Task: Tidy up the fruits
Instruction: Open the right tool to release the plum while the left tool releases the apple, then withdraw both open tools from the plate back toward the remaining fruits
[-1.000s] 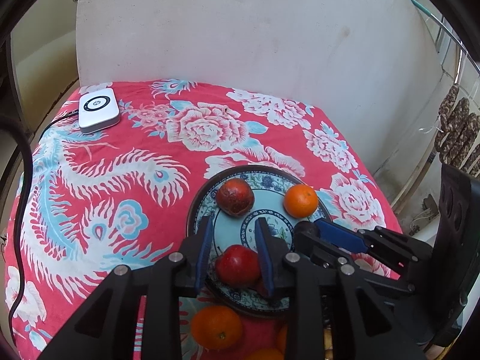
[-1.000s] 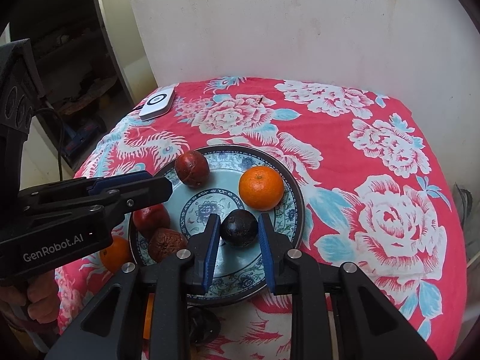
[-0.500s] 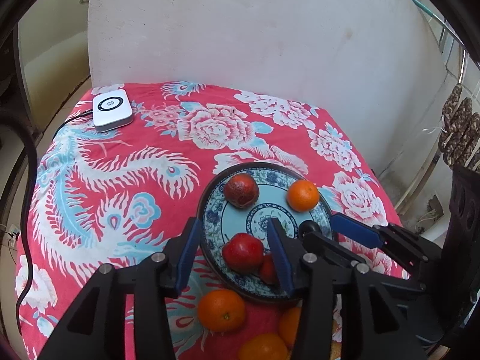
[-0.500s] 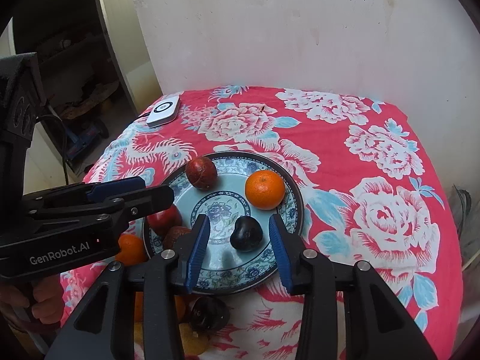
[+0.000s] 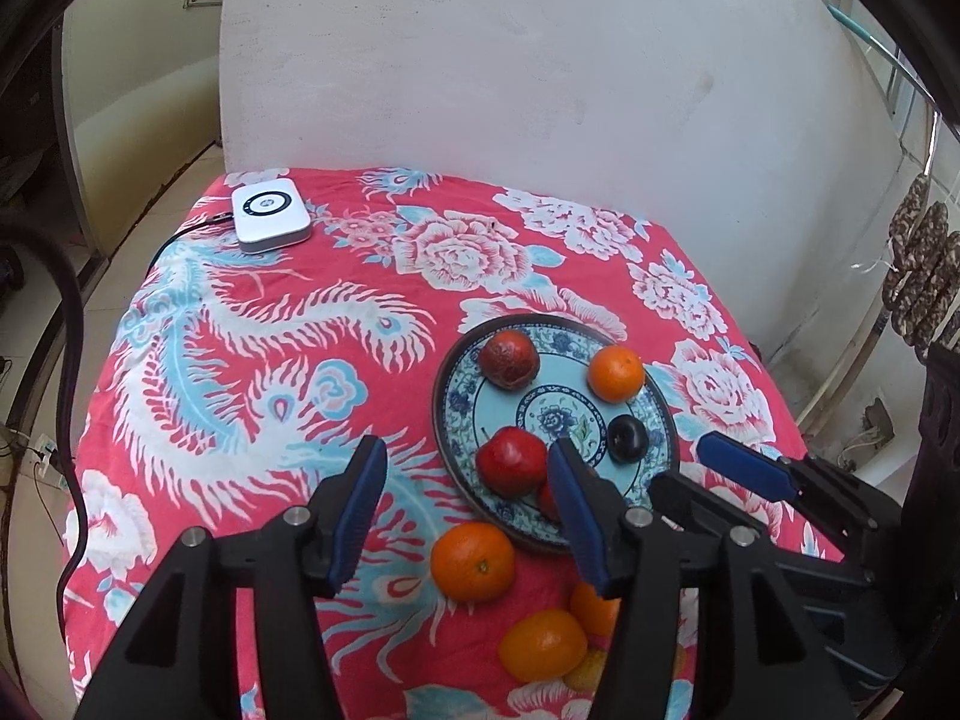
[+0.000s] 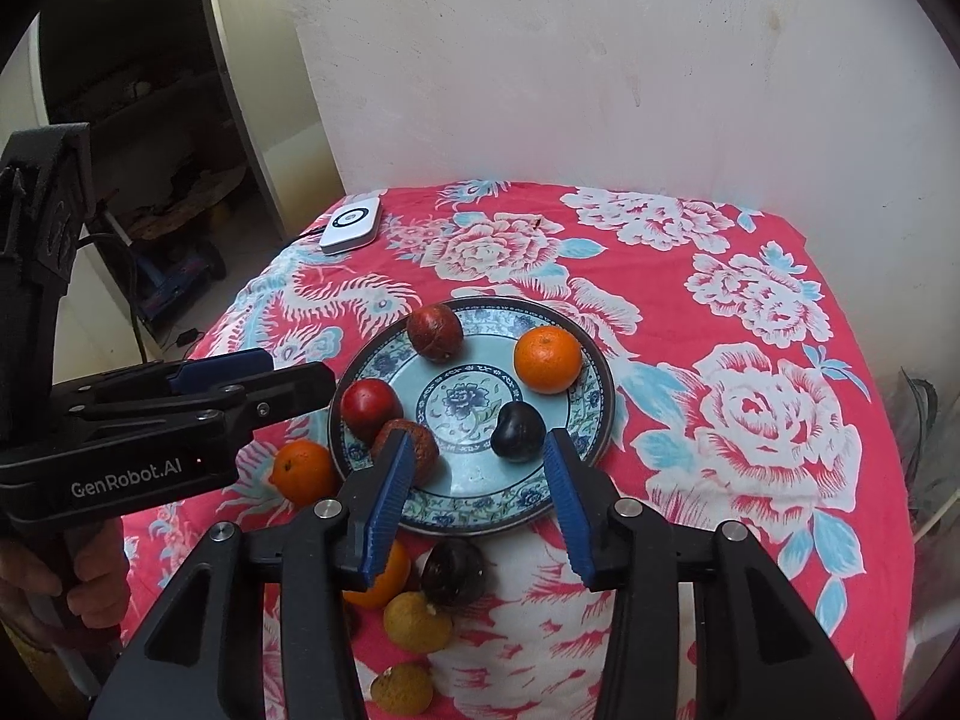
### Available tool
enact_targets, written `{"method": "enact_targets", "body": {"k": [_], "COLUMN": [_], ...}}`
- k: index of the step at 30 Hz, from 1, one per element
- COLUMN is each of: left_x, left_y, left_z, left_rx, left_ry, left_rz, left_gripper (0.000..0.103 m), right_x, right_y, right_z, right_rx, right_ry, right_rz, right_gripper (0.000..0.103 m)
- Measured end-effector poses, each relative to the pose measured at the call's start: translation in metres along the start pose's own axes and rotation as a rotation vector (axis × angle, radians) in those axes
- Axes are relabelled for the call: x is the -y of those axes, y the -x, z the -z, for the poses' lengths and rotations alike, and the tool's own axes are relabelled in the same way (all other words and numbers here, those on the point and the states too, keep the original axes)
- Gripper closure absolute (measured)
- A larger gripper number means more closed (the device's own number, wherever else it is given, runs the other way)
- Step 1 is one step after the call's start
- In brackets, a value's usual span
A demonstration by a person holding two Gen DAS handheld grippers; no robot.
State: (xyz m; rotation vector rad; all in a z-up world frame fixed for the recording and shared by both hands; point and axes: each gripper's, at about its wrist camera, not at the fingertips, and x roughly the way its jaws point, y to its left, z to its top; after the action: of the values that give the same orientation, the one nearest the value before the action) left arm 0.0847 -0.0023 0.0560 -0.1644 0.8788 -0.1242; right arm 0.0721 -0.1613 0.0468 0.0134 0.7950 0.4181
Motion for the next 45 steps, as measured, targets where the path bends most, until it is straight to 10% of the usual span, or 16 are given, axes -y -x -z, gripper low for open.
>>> {"method": "enact_targets", "body": {"k": [45], "left_x": [0.009], "left_y": [0.029], "left_z": [0.055], "left_rx": [-0.1], "left_ry": [-0.016], "left_rz": [0.03], "left_gripper": [0.043], "right_x": [-0.014], "right_y": [0.043], "right_z": [0.058], "right_rx": [-0.048], "right_ry": [0.005], "right_rz": [-0.002], "right_gripper": [0.057]}}
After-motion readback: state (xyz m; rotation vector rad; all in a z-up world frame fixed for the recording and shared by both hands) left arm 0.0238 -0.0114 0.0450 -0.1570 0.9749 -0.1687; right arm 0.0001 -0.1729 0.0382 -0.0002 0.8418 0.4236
